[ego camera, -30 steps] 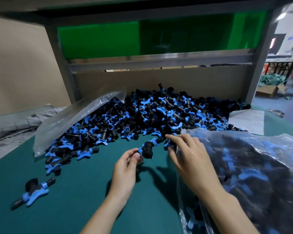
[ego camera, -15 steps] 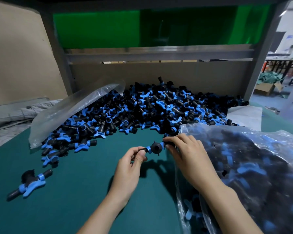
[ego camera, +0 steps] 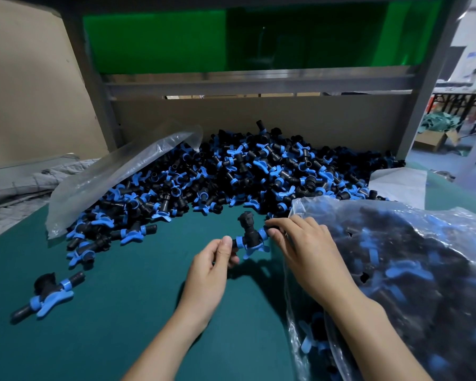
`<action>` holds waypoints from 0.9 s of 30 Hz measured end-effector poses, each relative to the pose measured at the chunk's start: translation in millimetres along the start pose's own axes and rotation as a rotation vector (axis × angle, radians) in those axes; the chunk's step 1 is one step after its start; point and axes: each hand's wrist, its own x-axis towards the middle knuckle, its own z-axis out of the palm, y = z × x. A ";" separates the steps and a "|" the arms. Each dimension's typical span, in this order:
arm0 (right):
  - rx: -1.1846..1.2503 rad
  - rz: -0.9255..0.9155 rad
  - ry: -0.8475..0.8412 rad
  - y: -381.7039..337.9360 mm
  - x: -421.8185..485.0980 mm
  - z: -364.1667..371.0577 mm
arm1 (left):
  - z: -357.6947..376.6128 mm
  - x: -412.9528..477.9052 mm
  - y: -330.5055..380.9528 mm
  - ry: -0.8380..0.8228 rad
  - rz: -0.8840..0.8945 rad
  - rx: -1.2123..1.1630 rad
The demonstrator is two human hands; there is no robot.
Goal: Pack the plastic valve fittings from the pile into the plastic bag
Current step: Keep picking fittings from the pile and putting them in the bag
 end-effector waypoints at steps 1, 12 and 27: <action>0.009 -0.002 0.003 0.1 0.1 0.1 | 0.2 0.5 0.0 0.003 -0.005 -0.002; -0.011 -0.016 -0.059 1.2 -0.4 -0.4 | 0.2 -4.7 10.9 0.107 0.092 -0.073; -0.054 -0.038 -0.121 2.8 -2.9 2.9 | 11.6 -20.2 38.7 0.003 0.398 0.061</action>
